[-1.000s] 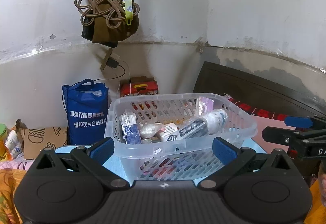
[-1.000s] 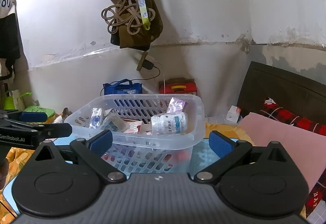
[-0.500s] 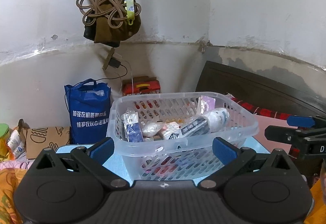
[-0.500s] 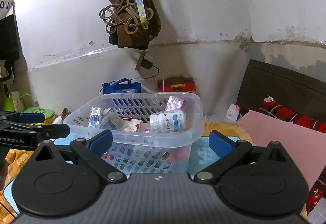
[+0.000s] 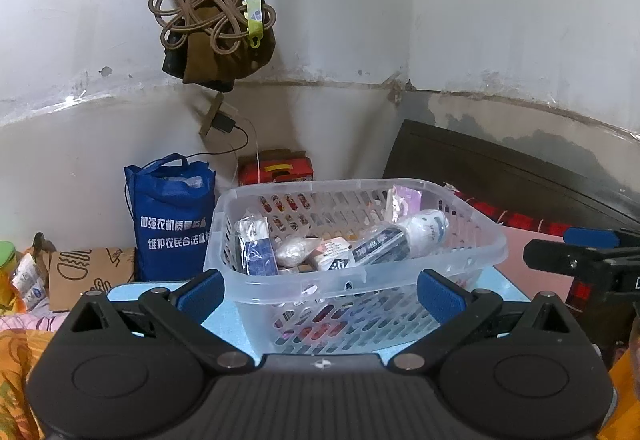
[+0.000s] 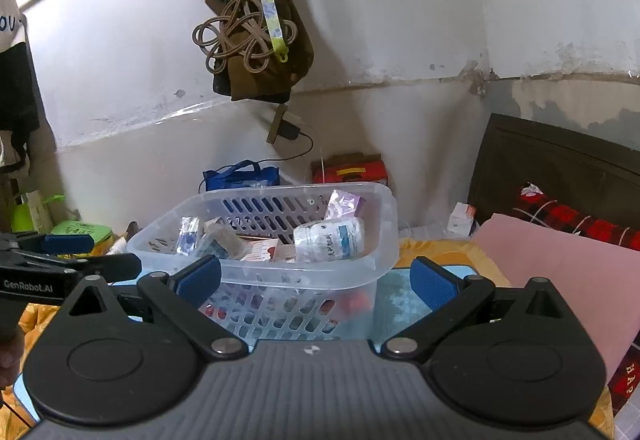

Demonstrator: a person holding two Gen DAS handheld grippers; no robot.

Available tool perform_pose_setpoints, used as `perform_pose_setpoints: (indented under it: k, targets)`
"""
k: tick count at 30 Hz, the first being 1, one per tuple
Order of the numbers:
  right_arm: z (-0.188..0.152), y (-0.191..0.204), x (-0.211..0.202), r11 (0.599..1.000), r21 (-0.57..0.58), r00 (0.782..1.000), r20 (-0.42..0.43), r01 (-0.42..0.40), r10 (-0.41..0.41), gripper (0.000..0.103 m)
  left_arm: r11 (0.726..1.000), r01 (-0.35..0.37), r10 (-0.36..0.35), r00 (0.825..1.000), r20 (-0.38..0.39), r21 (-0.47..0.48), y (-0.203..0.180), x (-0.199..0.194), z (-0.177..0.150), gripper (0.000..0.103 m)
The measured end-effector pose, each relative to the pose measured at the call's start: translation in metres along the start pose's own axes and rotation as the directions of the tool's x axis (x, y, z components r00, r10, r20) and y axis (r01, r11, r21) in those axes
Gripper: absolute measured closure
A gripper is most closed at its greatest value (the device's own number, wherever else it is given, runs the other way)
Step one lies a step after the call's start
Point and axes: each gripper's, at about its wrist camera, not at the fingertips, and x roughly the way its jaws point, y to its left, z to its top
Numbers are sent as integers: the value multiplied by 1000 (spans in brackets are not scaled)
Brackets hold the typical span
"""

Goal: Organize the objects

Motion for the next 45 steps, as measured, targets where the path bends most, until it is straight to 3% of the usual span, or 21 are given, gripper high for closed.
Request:
perform_pose_setpoints:
  k: [13,45]
  targets:
    - [-2,2,4,1000,-6,1000,-13,5,-5,0,999,27,-27,1000,16,-31,9,-2,-3,0]
    - [-7,-4,10,1000,-10,999,-37,19,-20,0,1000,-9,10,1000,8,-23,3,5,2,0]
